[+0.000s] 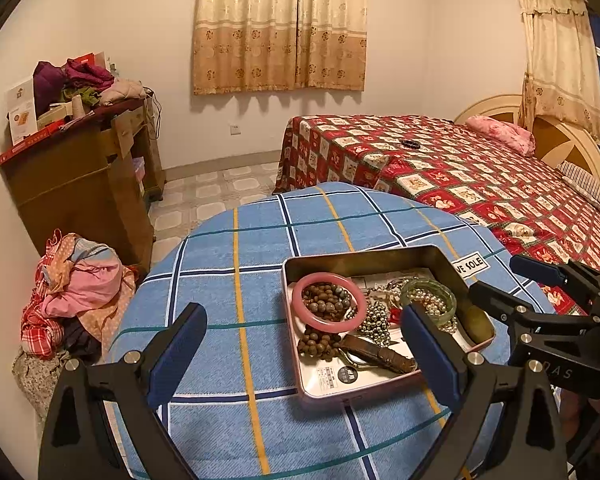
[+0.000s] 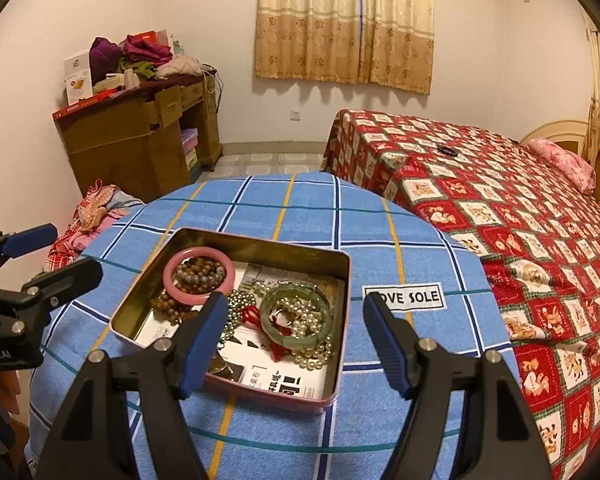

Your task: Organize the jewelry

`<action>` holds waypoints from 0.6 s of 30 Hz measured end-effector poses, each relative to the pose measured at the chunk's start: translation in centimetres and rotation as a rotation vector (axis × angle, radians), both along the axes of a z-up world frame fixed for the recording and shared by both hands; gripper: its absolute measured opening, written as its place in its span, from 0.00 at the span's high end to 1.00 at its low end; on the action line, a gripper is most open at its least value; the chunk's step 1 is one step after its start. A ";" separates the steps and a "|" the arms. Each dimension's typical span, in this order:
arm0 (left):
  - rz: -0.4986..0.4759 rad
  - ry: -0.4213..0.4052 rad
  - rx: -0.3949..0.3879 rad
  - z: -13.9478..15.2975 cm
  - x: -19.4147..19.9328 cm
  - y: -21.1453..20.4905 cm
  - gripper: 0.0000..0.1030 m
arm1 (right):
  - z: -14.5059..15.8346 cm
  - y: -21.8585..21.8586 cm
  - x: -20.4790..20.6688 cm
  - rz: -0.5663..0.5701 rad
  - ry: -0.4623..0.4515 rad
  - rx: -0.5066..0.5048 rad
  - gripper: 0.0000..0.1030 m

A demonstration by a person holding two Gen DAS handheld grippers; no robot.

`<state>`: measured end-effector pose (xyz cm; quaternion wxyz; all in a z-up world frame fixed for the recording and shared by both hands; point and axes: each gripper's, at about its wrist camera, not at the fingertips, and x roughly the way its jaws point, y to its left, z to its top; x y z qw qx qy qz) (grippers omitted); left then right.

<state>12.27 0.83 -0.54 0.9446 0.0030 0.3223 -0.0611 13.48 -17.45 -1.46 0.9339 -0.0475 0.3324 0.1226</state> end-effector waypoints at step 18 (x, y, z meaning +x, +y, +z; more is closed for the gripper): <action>-0.006 0.000 0.007 0.0 0.0 -0.1 0.05 | 0.1 0.4 0.0 0.005 -0.003 -0.005 0.29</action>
